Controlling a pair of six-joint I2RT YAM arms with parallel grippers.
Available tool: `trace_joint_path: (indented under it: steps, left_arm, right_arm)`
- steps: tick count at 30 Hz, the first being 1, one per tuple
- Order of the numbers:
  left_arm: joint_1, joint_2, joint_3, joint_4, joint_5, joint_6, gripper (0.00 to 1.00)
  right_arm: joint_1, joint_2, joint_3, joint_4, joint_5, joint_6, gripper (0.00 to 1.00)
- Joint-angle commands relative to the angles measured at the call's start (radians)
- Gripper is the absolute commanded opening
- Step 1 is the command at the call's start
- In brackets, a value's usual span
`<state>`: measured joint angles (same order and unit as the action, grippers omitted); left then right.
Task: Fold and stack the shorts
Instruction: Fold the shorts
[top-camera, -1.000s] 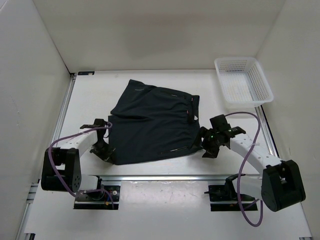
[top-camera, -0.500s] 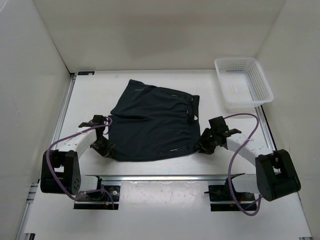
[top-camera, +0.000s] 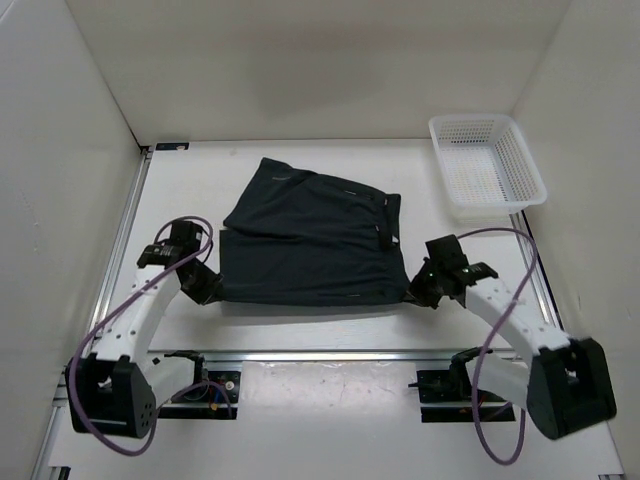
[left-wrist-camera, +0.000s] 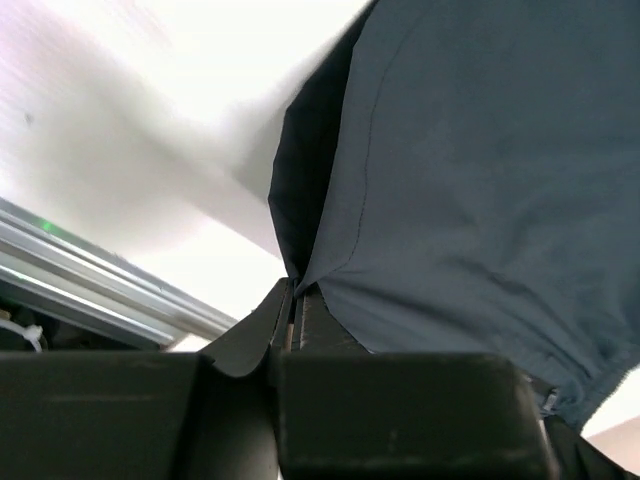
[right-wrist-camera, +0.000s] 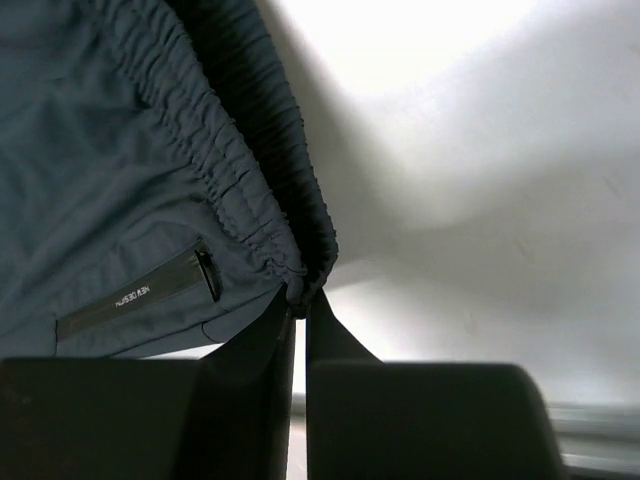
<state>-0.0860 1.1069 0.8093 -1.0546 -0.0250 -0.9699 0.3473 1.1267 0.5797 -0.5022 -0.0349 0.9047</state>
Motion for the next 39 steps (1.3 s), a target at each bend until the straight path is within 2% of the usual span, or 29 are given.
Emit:
trace_joint_path:
  steps: [1,3,4,6,8,10,11,13,14,16,20,25,26,27,30,31,32,33,34,35,36,37,38,39]
  left_arm:
    - [-0.008,-0.093,0.004,-0.045,-0.004,-0.024,0.10]
    - [-0.008,-0.081,0.051,-0.045,-0.019,-0.006,0.10]
    - [-0.008,-0.064,0.127,-0.045,-0.019,0.023,0.10]
    - [-0.008,0.018,0.223,-0.054,-0.049,0.062,0.10]
    - [-0.008,0.091,0.384,-0.064,-0.075,0.115,0.10]
    - [-0.008,0.209,0.499,-0.064,-0.084,0.148,0.10]
    - [-0.008,0.250,0.618,-0.064,-0.093,0.180,0.10]
    - [-0.008,0.378,0.735,-0.073,-0.093,0.207,0.10]
    - [-0.008,0.421,0.846,-0.088,-0.102,0.227,0.10]
    - [-0.008,0.546,0.947,-0.100,-0.102,0.240,0.10]
    - [-0.008,0.743,1.248,-0.122,-0.084,0.284,0.10]
    - [-0.008,0.944,1.526,-0.113,-0.049,0.306,0.10]
    - [-0.008,1.025,1.580,-0.113,-0.035,0.316,0.10]
    - [-0.008,1.068,1.684,-0.088,0.000,0.335,0.10]
    - [-0.008,1.224,1.824,-0.015,0.051,0.333,0.10]
    - [-0.008,1.258,1.844,0.067,0.100,0.333,0.10]
    - [-0.008,1.290,1.864,0.106,0.120,0.318,0.10]
    - [-0.008,1.359,1.922,0.137,0.129,0.309,0.10]
    - [-0.008,1.390,1.953,0.159,0.148,0.298,0.25]
    - [-0.008,1.415,1.976,0.183,0.157,0.298,0.48]
    - [-0.008,1.430,1.992,0.183,0.157,0.298,0.77]
    - [-0.008,1.430,1.972,0.194,0.157,0.298,1.00]
    - [0.002,1.405,1.944,0.194,0.157,0.310,1.00]
    - [0.002,1.351,1.911,0.205,0.157,0.324,1.00]
  right_arm:
    - [-0.004,-0.142,-0.017,-0.211,0.069,-0.018,0.00]
    - [-0.004,-0.212,0.003,-0.271,0.092,-0.009,0.00]
    - [-0.004,-0.223,0.021,-0.285,0.101,-0.021,0.00]
    - [-0.004,-0.206,0.094,-0.305,0.130,-0.048,0.00]
    - [-0.004,-0.164,0.184,-0.315,0.153,-0.067,0.00]
    - [-0.004,-0.082,0.247,-0.315,0.176,-0.088,0.00]
    - [-0.004,-0.032,0.279,-0.315,0.208,-0.099,0.00]
    - [-0.004,0.008,0.371,-0.294,0.249,-0.109,0.00]
    - [-0.004,0.046,0.396,-0.280,0.271,-0.124,0.00]
    - [-0.017,0.099,0.480,-0.254,0.312,-0.153,0.00]
    - [-0.054,0.292,0.627,-0.231,0.334,-0.187,0.00]
    - [-0.113,0.450,0.805,-0.208,0.334,-0.216,0.00]
    - [-0.132,0.503,0.830,-0.199,0.334,-0.216,0.00]
    - [-0.142,0.560,0.879,-0.199,0.320,-0.216,0.00]
    - [-0.165,0.659,0.963,-0.190,0.277,-0.225,0.00]
    - [-0.178,0.730,1.032,-0.181,0.259,-0.225,0.02]
    - [-0.179,0.764,1.067,-0.180,0.245,-0.225,0.09]
    - [-0.188,0.800,1.109,-0.170,0.228,-0.242,0.25]
    - [-0.188,0.859,1.194,-0.179,0.167,-0.257,0.69]
    - [-0.188,0.880,1.232,-0.193,0.150,-0.269,0.81]
    - [-0.179,0.890,1.256,-0.206,0.150,-0.286,0.88]
    - [-0.179,0.890,1.257,-0.216,0.150,-0.296,0.93]
    - [-0.169,0.877,1.247,-0.216,0.150,-0.296,0.98]
    - [-0.169,0.849,1.229,-0.216,0.139,-0.305,0.98]
